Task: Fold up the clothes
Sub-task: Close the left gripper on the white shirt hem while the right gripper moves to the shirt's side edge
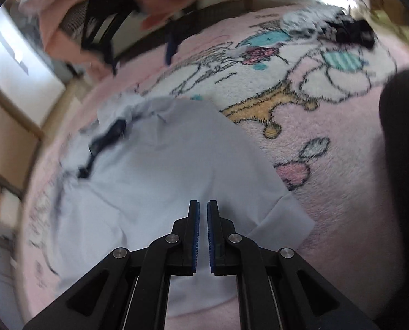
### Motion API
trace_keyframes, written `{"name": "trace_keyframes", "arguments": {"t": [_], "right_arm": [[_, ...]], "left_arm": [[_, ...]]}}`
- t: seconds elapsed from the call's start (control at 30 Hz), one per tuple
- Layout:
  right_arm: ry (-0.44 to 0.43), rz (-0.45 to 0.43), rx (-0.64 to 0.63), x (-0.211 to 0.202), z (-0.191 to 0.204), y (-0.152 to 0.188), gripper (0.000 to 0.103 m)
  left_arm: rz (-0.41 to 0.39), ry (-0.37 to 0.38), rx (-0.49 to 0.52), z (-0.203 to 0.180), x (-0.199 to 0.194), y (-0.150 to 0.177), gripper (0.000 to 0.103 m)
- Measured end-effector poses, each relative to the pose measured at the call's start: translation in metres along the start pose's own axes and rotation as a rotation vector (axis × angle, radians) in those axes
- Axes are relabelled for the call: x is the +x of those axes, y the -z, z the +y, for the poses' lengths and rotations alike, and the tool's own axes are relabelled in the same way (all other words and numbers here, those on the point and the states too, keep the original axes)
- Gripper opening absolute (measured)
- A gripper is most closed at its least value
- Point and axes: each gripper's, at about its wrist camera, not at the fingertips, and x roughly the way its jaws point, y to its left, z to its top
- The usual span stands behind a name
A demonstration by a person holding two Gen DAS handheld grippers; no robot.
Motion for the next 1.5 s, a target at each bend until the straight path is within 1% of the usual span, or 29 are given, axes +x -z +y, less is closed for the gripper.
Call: {"name": "trace_keyframes", "arguments": {"t": [0.03,0.1,0.2,0.3,0.4,0.43,0.5,0.53,0.57,0.6,0.67,0.73,0.8,0.87,1.03,1.17,1.33,1.5], "right_arm": [[0.005,0.013,-0.006,0.004,0.003,-0.007,0.076],[0.022,0.033,-0.021,0.012,0.009,-0.020,0.076],[0.030,0.034,-0.041,0.019,0.018,-0.029,0.076],[-0.008,0.042,-0.050,0.023,0.024,-0.025,0.076],[-0.060,0.046,-0.034,0.025,0.024,-0.016,0.077],[-0.078,0.047,-0.021,0.025,0.022,-0.011,0.078],[-0.117,0.050,0.004,0.026,0.018,-0.004,0.078],[-0.130,0.053,0.015,0.026,0.015,0.000,0.079],[-0.140,0.055,0.027,0.027,0.012,0.005,0.079],[-0.149,0.055,0.038,0.027,0.008,0.009,0.079],[-0.166,0.054,0.060,0.027,-0.001,0.019,0.079],[-0.219,0.054,0.095,0.028,-0.013,0.029,0.079],[-0.254,0.057,0.127,0.029,-0.024,0.037,0.079],[-0.271,0.049,0.150,0.029,-0.034,0.042,0.079],[-0.324,0.012,0.241,0.028,-0.062,0.044,0.080],[-0.403,-0.022,0.318,0.028,-0.083,0.047,0.081],[-0.477,-0.053,0.408,0.033,-0.110,0.057,0.082],[-0.562,-0.080,0.500,0.037,-0.133,0.064,0.083]], "left_arm": [[-0.016,-0.018,0.037,-0.004,0.000,0.000,0.005],[-0.028,-0.028,0.070,-0.009,-0.002,0.000,0.005],[-0.060,-0.049,0.126,-0.017,-0.008,0.002,0.005],[-0.109,-0.094,0.237,-0.031,-0.018,0.008,0.005],[-0.183,-0.161,0.367,-0.048,-0.028,0.014,0.006],[-0.200,-0.166,0.387,-0.050,-0.030,0.015,0.006],[-0.197,-0.133,0.372,-0.048,-0.034,0.012,0.014],[-0.194,-0.115,0.363,-0.046,-0.036,0.011,0.035],[-0.191,-0.096,0.354,-0.045,-0.038,0.010,0.084],[-0.188,-0.078,0.345,-0.043,-0.039,0.008,0.103],[-0.184,-0.053,0.329,-0.041,-0.041,0.006,0.103],[-0.184,-0.042,0.316,-0.039,-0.039,0.006,0.103],[-0.189,-0.077,0.333,-0.043,-0.034,0.005,0.103],[-0.181,-0.085,0.363,-0.048,-0.027,0.006,0.103],[-0.123,-0.109,0.454,-0.066,-0.004,0.014,0.103],[-0.126,-0.125,0.466,-0.069,-0.002,0.016,0.103],[-0.140,-0.179,0.496,-0.072,0.002,0.012,0.103],[-0.111,-0.261,0.485,-0.069,0.008,0.005,0.103]]}}
